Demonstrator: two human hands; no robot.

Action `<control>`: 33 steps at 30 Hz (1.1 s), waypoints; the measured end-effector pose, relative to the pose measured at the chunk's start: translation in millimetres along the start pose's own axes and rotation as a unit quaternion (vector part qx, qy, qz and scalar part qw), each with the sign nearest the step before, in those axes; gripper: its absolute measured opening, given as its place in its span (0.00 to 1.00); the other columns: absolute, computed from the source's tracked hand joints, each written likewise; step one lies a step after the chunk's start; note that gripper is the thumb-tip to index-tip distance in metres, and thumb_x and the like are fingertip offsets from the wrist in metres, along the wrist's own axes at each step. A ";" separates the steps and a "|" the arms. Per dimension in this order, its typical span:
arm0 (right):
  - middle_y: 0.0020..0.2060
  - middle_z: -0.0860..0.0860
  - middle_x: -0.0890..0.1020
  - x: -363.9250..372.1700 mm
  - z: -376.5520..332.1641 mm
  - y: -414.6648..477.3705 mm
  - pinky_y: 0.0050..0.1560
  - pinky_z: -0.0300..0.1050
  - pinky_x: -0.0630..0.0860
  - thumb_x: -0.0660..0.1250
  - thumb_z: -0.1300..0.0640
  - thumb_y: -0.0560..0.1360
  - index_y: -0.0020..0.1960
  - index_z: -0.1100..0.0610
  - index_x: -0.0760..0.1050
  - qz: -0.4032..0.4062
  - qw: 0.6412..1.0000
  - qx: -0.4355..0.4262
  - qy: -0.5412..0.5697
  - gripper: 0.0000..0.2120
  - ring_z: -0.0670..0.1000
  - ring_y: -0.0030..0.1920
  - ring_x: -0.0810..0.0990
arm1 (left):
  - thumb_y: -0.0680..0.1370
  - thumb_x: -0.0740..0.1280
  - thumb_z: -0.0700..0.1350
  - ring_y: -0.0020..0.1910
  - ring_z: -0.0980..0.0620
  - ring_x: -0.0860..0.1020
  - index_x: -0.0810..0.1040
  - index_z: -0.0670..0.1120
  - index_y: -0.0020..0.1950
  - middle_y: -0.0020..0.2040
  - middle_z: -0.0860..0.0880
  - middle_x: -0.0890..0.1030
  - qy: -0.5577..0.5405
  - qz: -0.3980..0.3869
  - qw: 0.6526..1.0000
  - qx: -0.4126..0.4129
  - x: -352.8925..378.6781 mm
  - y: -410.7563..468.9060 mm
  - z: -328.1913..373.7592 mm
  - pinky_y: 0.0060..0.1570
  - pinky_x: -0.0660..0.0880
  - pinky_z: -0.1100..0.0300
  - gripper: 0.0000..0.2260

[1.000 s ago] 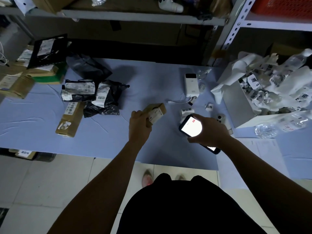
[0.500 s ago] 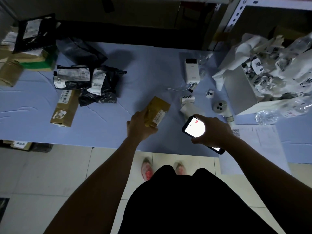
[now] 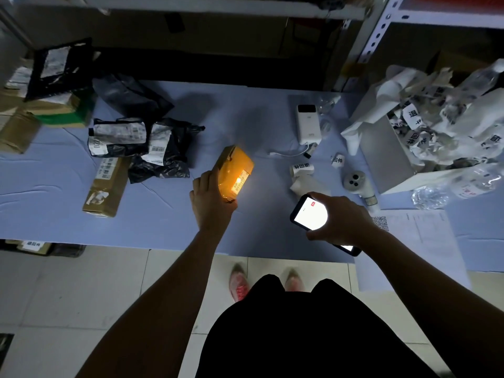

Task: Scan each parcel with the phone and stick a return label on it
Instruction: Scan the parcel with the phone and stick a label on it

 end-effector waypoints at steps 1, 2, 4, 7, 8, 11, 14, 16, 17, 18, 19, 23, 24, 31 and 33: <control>0.56 0.47 0.82 -0.2 0.4 1.1 0.47 0.46 0.78 0.76 0.35 0.62 0.75 0.39 0.62 0.000 1.000 0.000 0.000 0.45 0.52 0.52 0.80 | 0.60 0.83 0.47 0.58 0.41 0.73 0.73 0.43 0.68 0.60 0.44 0.77 -0.001 0.002 1.000 -0.003 -0.4 1.2 -0.4 0.51 0.74 0.47 0.39; 0.56 0.47 0.82 -0.5 1.2 2.0 0.48 0.46 0.78 0.76 0.35 0.62 0.75 0.39 0.62 0.001 1.000 0.000 0.000 0.45 0.52 0.53 0.80 | 0.59 0.83 0.48 0.58 0.41 0.73 0.72 0.43 0.68 0.60 0.44 0.77 -0.003 0.004 1.000 -0.006 -0.5 2.7 -0.8 0.51 0.74 0.47 0.40; 0.57 0.47 0.82 -0.5 4.1 3.2 0.48 0.46 0.77 0.76 0.35 0.62 0.75 0.40 0.62 0.002 1.000 0.002 0.001 0.46 0.51 0.54 0.79 | 0.60 0.83 0.49 0.59 0.41 0.73 0.72 0.43 0.68 0.60 0.44 0.77 -0.012 0.004 1.000 -0.010 0.5 5.8 -0.9 0.52 0.74 0.47 0.40; 0.60 0.48 0.81 0.8 12.8 6.0 0.55 0.52 0.79 0.78 0.37 0.62 0.75 0.42 0.65 0.003 0.998 0.021 0.062 0.45 0.53 0.58 0.79 | 0.60 0.83 0.54 0.59 0.43 0.73 0.73 0.44 0.68 0.60 0.45 0.77 -0.066 -0.026 0.997 -0.035 7.6 8.1 0.8 0.54 0.76 0.45 0.40; 0.58 0.48 0.82 1.0 18.0 6.9 0.55 0.54 0.80 0.79 0.38 0.62 0.73 0.43 0.67 0.016 0.994 0.035 0.102 0.43 0.53 0.57 0.79 | 0.60 0.83 0.55 0.58 0.44 0.74 0.73 0.45 0.67 0.59 0.46 0.76 -0.097 -0.043 0.993 -0.053 12.5 7.7 1.1 0.53 0.77 0.46 0.40; 0.52 0.50 0.82 3.3 46.2 7.8 0.52 0.55 0.81 0.79 0.42 0.62 0.65 0.47 0.73 0.096 0.973 0.103 0.185 0.35 0.54 0.54 0.80 | 0.59 0.84 0.56 0.52 0.46 0.79 0.77 0.46 0.61 0.55 0.47 0.78 -0.195 -0.090 0.968 -0.132 30.5 -1.7 3.4 0.48 0.81 0.45 0.34; 0.53 0.53 0.81 13.5 85.5 2.6 0.53 0.55 0.80 0.78 0.37 0.61 0.64 0.49 0.73 0.152 0.945 0.215 0.194 0.36 0.56 0.55 0.80 | 0.59 0.84 0.56 0.51 0.46 0.80 0.76 0.46 0.62 0.56 0.47 0.78 -0.222 -0.120 0.951 -0.177 45.3 -17.1 10.8 0.48 0.82 0.46 0.36; 0.55 0.53 0.80 24.3 106.3 0.6 0.53 0.54 0.79 0.77 0.31 0.61 0.66 0.50 0.72 0.148 0.935 0.269 0.174 0.40 0.57 0.57 0.79 | 0.61 0.83 0.58 0.56 0.43 0.79 0.73 0.46 0.67 0.59 0.46 0.77 -0.201 -0.150 0.950 -0.185 54.3 -22.3 17.3 0.53 0.81 0.44 0.40; 0.56 0.53 0.80 29.8 114.1 1.4 0.51 0.54 0.77 0.76 0.30 0.61 0.67 0.50 0.71 0.140 0.934 0.285 0.162 0.42 0.58 0.58 0.79 | 0.61 0.82 0.60 0.60 0.42 0.77 0.70 0.46 0.71 0.62 0.45 0.75 -0.174 -0.166 0.953 -0.186 57.5 -23.8 20.9 0.57 0.79 0.43 0.44; 0.56 0.54 0.80 34.4 119.7 2.7 0.51 0.54 0.77 0.76 0.30 0.61 0.66 0.51 0.71 0.131 0.934 0.296 0.152 0.41 0.58 0.58 0.79 | 0.62 0.81 0.62 0.63 0.41 0.75 0.66 0.46 0.75 0.65 0.44 0.73 -0.131 -0.174 0.959 -0.182 58.5 -24.1 24.8 0.61 0.76 0.42 0.48; 0.56 0.54 0.80 38.3 123.6 4.7 0.51 0.54 0.77 0.76 0.30 0.61 0.66 0.51 0.70 0.125 0.934 0.301 0.146 0.40 0.59 0.58 0.79 | 0.62 0.79 0.65 0.65 0.41 0.73 0.64 0.46 0.75 0.66 0.44 0.72 -0.080 -0.165 0.968 -0.169 56.7 -23.2 30.2 0.64 0.73 0.43 0.49; 0.59 0.52 0.80 46.6 124.9 16.8 0.54 0.56 0.77 0.74 0.33 0.62 0.66 0.47 0.69 0.123 0.943 0.281 0.131 0.37 0.59 0.59 0.79 | 0.68 0.74 0.63 0.55 0.42 0.77 0.76 0.43 0.61 0.57 0.44 0.77 -0.063 -0.105 0.990 -0.071 53.7 -12.8 73.2 0.56 0.75 0.48 0.31; 0.60 0.51 0.79 47.8 124.3 20.1 0.54 0.56 0.77 0.74 0.33 0.62 0.66 0.46 0.68 0.120 0.945 0.275 0.127 0.38 0.58 0.60 0.79 | 0.69 0.74 0.60 0.51 0.43 0.78 0.79 0.41 0.56 0.53 0.43 0.79 -0.107 -0.137 0.983 -0.053 61.9 -12.1 87.1 0.52 0.77 0.48 0.27; 0.63 0.53 0.74 59.7 130.1 37.2 0.50 0.54 0.77 0.73 0.28 0.62 0.67 0.50 0.65 0.086 0.959 0.255 0.089 0.43 0.57 0.61 0.78 | 0.70 0.79 0.51 0.36 0.55 0.75 0.82 0.43 0.41 0.38 0.51 0.78 -0.212 -0.327 0.918 -0.072 131.1 -41.6 150.9 0.37 0.70 0.63 0.13; 0.65 0.53 0.73 61.6 132.3 39.1 0.54 0.55 0.76 0.73 0.29 0.64 0.67 0.52 0.67 0.087 0.964 0.237 0.086 0.42 0.57 0.64 0.75 | 0.74 0.76 0.44 0.37 0.54 0.77 0.81 0.43 0.38 0.36 0.50 0.79 -0.241 -0.316 0.913 -0.096 135.4 -38.0 151.9 0.37 0.72 0.63 0.09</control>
Point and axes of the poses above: each hand's wrist, its own y-axis towards the middle knuckle, its own x-axis out of the palm, z = x × y, the point moved 7 cm from there along y, towards the middle knuckle
